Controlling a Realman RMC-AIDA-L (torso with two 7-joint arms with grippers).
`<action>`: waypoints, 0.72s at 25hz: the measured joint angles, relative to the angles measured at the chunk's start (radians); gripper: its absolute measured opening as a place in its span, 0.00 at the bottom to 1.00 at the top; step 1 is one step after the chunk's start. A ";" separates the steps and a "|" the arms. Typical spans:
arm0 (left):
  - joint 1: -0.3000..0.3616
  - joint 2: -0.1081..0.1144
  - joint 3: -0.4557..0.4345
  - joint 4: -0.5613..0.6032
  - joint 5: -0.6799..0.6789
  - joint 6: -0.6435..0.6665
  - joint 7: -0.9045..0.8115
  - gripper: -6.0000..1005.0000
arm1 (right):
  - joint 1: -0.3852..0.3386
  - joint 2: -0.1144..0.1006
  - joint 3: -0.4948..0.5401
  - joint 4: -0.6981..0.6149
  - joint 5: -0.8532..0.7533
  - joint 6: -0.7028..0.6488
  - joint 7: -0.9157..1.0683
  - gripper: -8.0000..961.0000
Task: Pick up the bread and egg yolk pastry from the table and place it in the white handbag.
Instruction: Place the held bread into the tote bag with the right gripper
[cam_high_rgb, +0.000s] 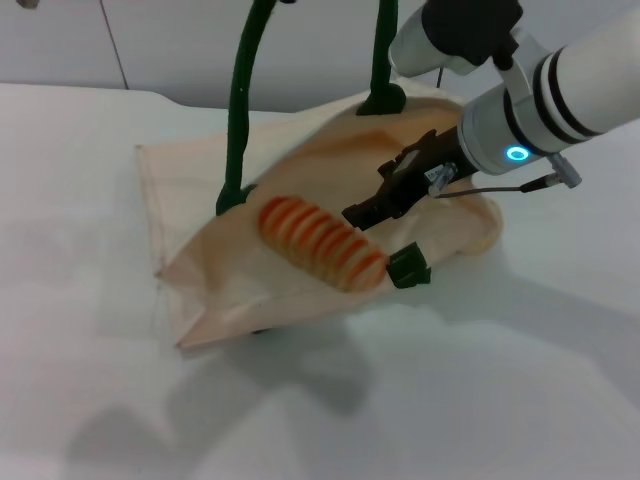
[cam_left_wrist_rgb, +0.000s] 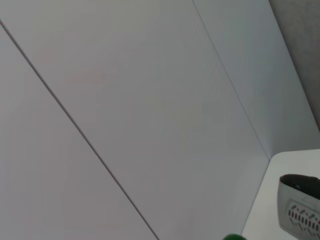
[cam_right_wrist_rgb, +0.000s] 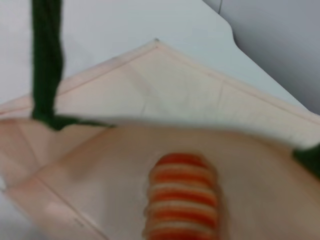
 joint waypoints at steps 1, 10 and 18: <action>0.000 0.000 0.000 0.000 0.000 0.001 -0.001 0.13 | 0.001 0.000 0.006 0.002 0.000 -0.001 -0.002 0.85; 0.022 0.000 -0.005 0.009 0.089 0.054 -0.077 0.13 | -0.038 -0.001 0.018 -0.056 0.000 -0.095 -0.004 0.85; 0.051 0.000 -0.010 0.020 0.154 0.111 -0.142 0.13 | -0.163 -0.003 0.105 -0.244 -0.035 -0.217 -0.003 0.85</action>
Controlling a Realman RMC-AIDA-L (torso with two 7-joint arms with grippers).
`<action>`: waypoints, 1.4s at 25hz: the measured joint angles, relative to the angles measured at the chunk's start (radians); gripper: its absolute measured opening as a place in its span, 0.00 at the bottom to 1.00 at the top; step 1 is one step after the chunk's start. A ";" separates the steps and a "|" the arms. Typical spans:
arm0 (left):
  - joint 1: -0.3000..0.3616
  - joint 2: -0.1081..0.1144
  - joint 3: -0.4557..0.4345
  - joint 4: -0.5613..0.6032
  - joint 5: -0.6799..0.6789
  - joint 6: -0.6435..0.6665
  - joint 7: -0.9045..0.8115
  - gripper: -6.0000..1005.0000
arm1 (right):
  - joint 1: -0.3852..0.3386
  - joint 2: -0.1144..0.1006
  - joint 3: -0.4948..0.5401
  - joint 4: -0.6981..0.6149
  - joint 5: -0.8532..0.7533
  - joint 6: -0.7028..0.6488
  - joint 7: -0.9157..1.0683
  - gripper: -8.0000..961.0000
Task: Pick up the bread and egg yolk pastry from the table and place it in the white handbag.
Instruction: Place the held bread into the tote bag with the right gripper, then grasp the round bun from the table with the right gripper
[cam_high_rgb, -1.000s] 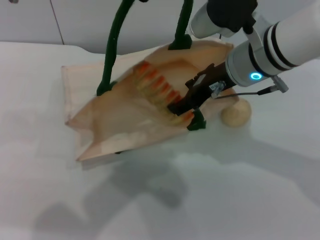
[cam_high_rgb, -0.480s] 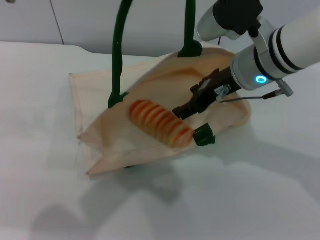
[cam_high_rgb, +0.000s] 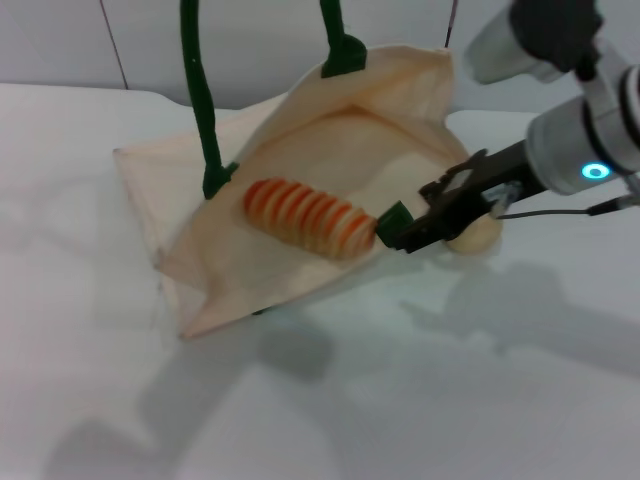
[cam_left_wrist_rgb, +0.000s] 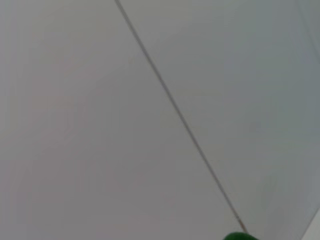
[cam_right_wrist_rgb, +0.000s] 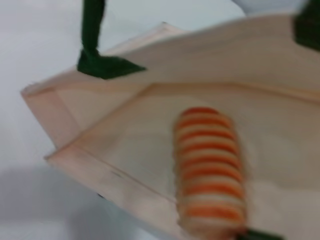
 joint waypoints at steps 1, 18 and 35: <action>0.001 0.000 0.000 0.001 0.005 0.000 -0.005 0.13 | -0.012 0.001 0.019 -0.015 -0.015 -0.010 0.002 0.85; 0.025 0.000 -0.013 0.021 0.012 0.012 -0.016 0.13 | -0.050 0.001 0.161 -0.046 -0.180 -0.032 0.011 0.85; 0.025 0.000 -0.005 0.029 0.033 0.003 -0.028 0.13 | 0.077 -0.001 0.167 0.272 -0.220 0.160 0.004 0.88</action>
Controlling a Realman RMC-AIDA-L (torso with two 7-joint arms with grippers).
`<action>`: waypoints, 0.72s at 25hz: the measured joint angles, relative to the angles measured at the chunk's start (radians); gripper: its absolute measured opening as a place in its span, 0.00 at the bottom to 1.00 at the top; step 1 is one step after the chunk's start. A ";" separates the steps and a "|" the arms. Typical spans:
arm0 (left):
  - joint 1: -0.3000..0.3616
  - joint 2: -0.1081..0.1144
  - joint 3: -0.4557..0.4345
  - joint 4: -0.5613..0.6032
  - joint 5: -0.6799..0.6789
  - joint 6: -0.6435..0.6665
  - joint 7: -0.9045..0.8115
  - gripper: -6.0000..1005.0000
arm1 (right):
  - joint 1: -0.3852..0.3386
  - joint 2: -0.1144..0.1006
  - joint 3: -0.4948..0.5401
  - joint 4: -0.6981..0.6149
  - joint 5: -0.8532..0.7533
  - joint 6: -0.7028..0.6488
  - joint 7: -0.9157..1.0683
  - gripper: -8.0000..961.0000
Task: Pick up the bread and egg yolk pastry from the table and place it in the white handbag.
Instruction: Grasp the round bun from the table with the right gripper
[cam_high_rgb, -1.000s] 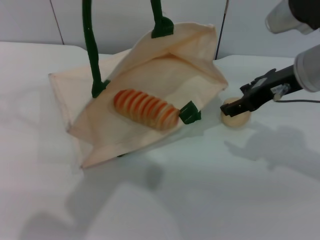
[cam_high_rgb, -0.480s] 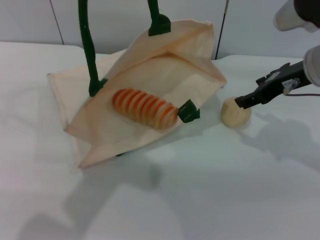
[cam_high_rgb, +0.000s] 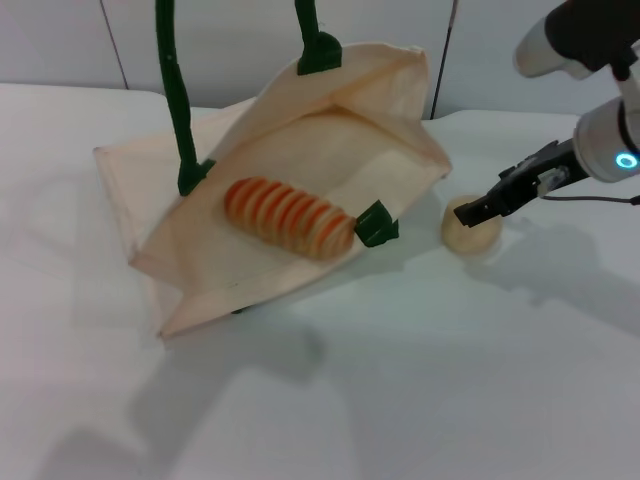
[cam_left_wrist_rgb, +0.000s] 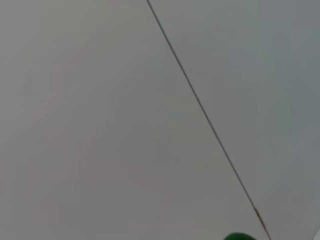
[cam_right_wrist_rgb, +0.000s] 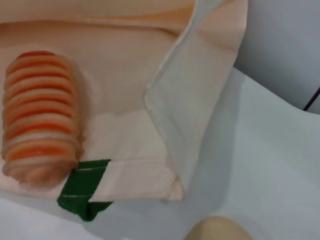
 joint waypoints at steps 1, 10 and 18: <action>0.000 0.000 0.001 0.000 0.002 0.000 0.000 0.13 | 0.006 0.000 0.000 0.015 0.000 0.007 -0.001 0.89; 0.000 0.000 0.003 0.004 0.003 -0.002 -0.004 0.14 | 0.014 -0.004 0.005 0.061 -0.004 0.060 0.000 0.92; -0.004 0.001 0.005 0.005 0.003 -0.009 -0.011 0.14 | 0.036 -0.006 0.048 0.132 -0.041 0.082 -0.004 0.92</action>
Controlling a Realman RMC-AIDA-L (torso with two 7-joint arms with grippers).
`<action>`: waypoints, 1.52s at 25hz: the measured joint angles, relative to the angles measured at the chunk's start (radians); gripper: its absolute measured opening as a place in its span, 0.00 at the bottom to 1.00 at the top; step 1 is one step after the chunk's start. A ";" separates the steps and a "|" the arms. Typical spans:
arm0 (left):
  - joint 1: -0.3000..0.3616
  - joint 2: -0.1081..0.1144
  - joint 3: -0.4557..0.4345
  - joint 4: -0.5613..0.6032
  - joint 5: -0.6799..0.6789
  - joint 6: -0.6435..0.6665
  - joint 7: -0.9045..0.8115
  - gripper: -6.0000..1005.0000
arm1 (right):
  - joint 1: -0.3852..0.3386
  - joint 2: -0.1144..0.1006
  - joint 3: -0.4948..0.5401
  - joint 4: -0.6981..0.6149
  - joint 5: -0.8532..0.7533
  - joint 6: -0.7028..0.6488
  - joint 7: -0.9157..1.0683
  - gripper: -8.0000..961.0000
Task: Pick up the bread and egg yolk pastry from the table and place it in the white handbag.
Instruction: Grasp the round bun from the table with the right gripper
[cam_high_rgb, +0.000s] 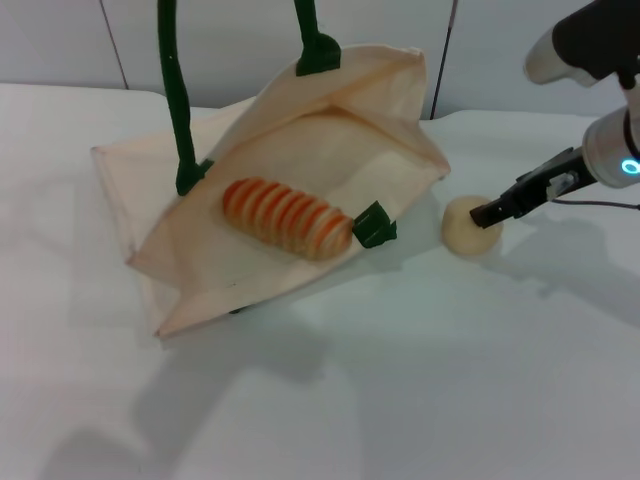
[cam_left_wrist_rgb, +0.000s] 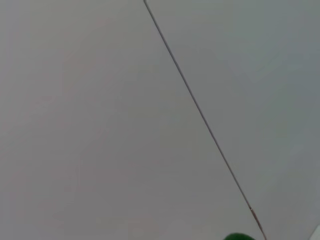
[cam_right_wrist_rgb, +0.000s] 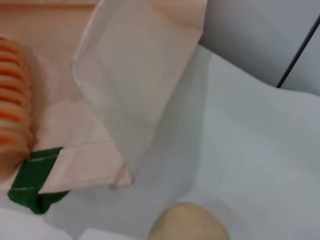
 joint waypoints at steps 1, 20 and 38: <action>-0.001 0.000 0.000 0.000 0.000 -0.002 0.000 0.14 | 0.002 0.001 0.000 0.007 0.000 0.000 0.000 0.92; -0.005 0.000 0.000 0.000 0.002 -0.005 -0.001 0.15 | 0.016 0.010 -0.008 0.012 0.014 -0.031 0.007 0.91; -0.010 0.000 0.010 0.000 0.002 -0.005 -0.001 0.15 | 0.054 0.011 -0.009 0.130 0.039 0.051 -0.013 0.90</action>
